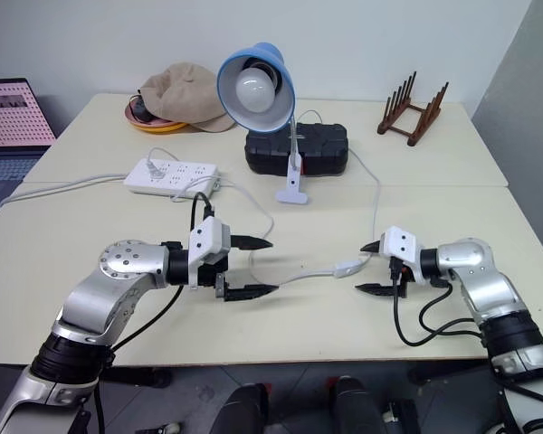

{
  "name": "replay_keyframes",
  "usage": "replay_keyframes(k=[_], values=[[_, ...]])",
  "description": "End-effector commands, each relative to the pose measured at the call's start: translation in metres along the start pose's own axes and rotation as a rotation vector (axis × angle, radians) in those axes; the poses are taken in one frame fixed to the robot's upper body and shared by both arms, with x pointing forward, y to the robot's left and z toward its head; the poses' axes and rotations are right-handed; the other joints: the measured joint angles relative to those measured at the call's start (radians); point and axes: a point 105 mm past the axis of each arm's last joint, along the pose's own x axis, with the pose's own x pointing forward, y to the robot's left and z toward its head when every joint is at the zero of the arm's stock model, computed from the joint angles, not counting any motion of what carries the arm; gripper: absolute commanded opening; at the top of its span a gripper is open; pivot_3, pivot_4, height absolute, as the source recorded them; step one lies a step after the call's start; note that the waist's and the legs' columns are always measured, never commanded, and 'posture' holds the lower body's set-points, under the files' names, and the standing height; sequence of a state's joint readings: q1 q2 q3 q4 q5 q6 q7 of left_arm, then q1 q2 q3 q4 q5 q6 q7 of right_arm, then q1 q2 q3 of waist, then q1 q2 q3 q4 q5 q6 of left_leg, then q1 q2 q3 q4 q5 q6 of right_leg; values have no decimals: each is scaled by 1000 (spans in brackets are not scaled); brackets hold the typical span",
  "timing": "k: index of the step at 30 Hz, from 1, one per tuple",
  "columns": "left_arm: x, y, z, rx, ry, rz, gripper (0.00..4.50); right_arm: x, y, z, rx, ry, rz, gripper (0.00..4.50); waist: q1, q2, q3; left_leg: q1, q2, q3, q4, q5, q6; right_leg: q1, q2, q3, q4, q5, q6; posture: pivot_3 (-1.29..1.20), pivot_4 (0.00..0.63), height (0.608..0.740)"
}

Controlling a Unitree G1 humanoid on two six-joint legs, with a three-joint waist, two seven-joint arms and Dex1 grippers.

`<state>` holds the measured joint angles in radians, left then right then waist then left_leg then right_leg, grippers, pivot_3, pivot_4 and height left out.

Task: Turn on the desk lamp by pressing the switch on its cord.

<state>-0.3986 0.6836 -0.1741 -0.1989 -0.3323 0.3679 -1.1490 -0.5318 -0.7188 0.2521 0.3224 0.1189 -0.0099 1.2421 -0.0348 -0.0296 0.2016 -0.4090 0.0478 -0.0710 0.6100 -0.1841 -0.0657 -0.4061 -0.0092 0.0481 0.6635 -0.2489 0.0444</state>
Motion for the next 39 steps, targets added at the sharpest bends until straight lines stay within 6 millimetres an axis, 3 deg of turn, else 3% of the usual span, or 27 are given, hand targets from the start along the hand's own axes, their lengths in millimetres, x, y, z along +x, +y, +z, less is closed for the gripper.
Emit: replay_keyframes(k=[1,5,16,22,27,32,39], values=[[7,-13,8,94,-2,-89,4473,3,-4,1,-84,26,54,4500,0,0,0,0,0,0,0,0,0,0,0,0,0,0,0,0,150,740],[9,-13,10,104,-7,-108,4473,4,-6,0,-101,30,99,4500,0,0,0,0,0,0,0,0,0,0,0,0,1,0,0,0,150,740],[14,-5,11,105,-23,-90,4500,4,-16,6,-108,-10,91,1697,1,0,0,0,0,0,0,0,0,0,0,0,1,0,0,0,150,740],[16,-5,14,93,-39,-92,4500,6,-24,17,-66,-73,59,385,0,0,0,0,0,0,0,0,0,0,0,0,1,0,0,0,150,740],[16,-1,9,13,-48,-57,4500,5,-33,43,105,-233,-1,371,1,0,0,0,0,0,0,0,0,0,0,0,1,0,0,0,150,740],[11,10,16,-350,-193,10,4500,-3,-34,81,434,-446,-3,371,1,1,1,0,0,-2,1,0,0,0,0,0,4,0,0,0,150,740],[11,15,48,-639,-375,-92,4500,-18,1,111,666,-508,232,371,5,1,1,-2,0,-4,2,0,0,0,0,-3,3,0,0,0,150,740]])
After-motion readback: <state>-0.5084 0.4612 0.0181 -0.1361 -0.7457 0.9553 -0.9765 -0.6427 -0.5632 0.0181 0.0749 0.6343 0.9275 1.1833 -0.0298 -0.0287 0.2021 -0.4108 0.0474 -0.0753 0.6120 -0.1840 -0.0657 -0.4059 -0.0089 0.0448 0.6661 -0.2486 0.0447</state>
